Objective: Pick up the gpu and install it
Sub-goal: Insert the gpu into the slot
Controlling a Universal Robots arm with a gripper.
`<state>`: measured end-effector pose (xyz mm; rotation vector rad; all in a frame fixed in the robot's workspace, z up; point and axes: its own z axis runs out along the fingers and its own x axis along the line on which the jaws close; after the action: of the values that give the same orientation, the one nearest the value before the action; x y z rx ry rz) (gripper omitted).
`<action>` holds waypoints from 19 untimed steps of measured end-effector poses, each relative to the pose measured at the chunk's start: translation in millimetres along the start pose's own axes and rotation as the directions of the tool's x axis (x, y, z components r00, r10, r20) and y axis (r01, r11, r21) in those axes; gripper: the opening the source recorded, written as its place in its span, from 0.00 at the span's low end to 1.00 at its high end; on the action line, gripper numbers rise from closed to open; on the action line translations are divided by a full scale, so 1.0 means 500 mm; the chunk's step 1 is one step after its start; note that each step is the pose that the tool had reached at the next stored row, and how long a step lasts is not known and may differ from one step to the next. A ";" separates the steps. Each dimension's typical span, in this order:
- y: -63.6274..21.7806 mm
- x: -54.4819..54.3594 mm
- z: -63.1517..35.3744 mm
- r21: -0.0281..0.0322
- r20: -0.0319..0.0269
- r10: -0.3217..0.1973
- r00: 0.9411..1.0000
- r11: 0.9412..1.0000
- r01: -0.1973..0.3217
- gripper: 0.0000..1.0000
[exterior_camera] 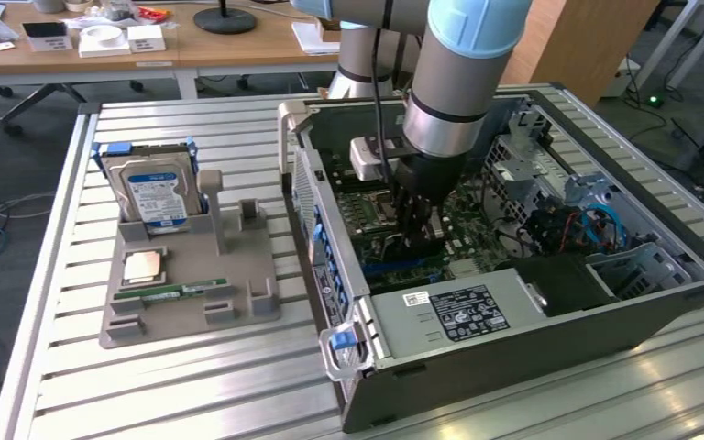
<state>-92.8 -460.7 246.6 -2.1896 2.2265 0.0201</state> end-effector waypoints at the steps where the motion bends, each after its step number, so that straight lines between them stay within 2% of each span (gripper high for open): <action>1: 0.000 0.000 0.001 0.000 0.000 0.000 1.000 1.000 0.000 0.26; 19: 0.000 0.000 0.006 0.000 0.000 0.000 1.000 1.000 0.000 0.26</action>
<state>-92.8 -460.7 243.3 -2.1898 2.2267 0.0200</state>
